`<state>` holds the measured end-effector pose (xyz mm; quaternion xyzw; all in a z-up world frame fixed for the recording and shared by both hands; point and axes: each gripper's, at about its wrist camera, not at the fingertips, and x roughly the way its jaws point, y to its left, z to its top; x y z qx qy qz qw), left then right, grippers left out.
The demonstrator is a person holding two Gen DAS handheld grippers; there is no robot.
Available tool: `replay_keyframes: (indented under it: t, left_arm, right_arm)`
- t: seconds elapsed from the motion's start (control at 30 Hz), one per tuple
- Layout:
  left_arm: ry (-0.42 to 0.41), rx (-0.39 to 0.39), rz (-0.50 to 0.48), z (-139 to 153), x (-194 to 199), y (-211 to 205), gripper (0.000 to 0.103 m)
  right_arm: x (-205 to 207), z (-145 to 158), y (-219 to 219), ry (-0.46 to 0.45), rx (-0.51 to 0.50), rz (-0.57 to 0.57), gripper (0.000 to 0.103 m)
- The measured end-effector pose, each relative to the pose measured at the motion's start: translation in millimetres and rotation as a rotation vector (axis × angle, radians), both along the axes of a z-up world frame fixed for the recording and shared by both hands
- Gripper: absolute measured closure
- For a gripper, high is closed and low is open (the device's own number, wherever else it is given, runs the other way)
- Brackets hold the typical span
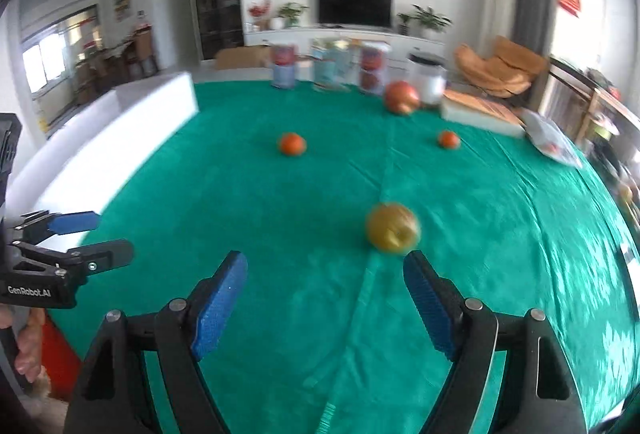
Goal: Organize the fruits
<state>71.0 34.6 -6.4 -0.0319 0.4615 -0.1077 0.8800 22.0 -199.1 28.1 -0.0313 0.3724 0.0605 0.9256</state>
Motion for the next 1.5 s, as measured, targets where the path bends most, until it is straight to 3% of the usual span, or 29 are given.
replay_keyframes:
  t: [0.1, 0.27, 0.37, 0.43, 0.53, 0.63, 1.5]
  left_arm:
    - [0.005, 0.025, -0.011, -24, 6, -29, 0.013]
    - [-0.016, 0.085, 0.010, -34, 26, -37, 0.011]
    - [-0.038, 0.175, 0.020, -37, 53, -39, 0.008]
    - [-0.015, 0.193, 0.024, -46, 70, -38, 0.008]
    - [-0.002, 0.166, 0.030, -50, 88, -30, 0.000]
    - [-0.039, 0.154, 0.044, -52, 97, -26, 0.000]
    - [-0.037, 0.152, 0.040, -52, 97, -23, 0.000]
  right_arm:
    - [-17, -34, -53, 0.033, 0.019, -0.146, 0.023]
    - [-20, -52, -99, 0.069, 0.075, -0.277, 0.023]
    - [-9, -54, -105, 0.082, 0.057, -0.284, 0.023]
    - [1, -57, -108, 0.081, 0.042, -0.294, 0.023]
    - [4, -61, -110, 0.093, 0.063, -0.315, 0.023]
    - [11, -62, -108, 0.086, 0.078, -0.327, 0.023]
    - [11, -66, -88, 0.077, 0.011, -0.288, 0.023]
